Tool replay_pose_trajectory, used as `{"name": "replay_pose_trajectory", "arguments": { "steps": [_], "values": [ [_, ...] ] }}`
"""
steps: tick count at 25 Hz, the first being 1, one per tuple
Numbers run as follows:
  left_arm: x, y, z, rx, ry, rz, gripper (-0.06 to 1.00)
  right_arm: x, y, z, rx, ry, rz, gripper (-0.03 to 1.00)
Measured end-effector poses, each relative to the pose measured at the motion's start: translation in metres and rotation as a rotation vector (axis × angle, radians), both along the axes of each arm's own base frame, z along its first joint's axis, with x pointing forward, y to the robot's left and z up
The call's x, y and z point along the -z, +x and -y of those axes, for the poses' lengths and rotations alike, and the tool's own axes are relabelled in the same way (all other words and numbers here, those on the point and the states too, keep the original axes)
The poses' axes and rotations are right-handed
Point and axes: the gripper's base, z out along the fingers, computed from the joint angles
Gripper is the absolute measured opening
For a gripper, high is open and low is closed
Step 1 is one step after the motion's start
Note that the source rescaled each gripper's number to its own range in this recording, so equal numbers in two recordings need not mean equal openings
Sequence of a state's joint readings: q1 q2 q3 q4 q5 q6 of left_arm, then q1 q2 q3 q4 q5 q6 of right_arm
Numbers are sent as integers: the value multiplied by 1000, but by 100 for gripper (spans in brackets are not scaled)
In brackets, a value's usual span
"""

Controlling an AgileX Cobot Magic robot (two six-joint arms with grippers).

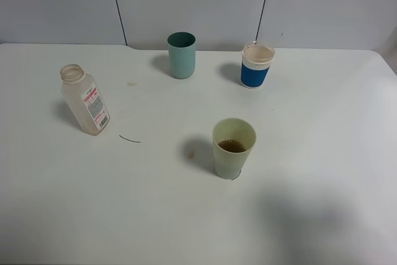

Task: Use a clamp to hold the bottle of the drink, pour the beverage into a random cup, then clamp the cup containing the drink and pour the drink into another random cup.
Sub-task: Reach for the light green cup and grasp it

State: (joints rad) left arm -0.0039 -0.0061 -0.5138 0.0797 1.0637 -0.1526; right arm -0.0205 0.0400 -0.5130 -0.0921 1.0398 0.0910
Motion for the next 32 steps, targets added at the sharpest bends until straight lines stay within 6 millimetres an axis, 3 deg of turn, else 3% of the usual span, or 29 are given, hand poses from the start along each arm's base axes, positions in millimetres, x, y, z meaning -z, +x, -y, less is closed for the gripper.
{"name": "replay_pose_trajectory", "arguments": {
  "steps": [6, 10, 13, 19, 25, 32],
  "values": [
    [0, 0, 0, 1, 3, 0, 100, -35, 38, 0, -13, -10, 14, 100],
    [0, 0, 0, 1, 3, 0, 100, -47, 77, 1, -28, -27, -43, 100],
    [0, 0, 0, 1, 3, 1, 100, -47, 110, 1, -37, -30, -87, 100],
    [0, 0, 0, 1, 3, 1, 100, -19, 174, -1, -64, -31, -205, 100],
    [0, 0, 0, 1, 3, 1, 100, 6, 216, -33, -246, -99, -214, 100],
    [0, 0, 0, 1, 3, 1, 100, 12, 218, -91, -504, -126, -151, 100]
  ]
}}
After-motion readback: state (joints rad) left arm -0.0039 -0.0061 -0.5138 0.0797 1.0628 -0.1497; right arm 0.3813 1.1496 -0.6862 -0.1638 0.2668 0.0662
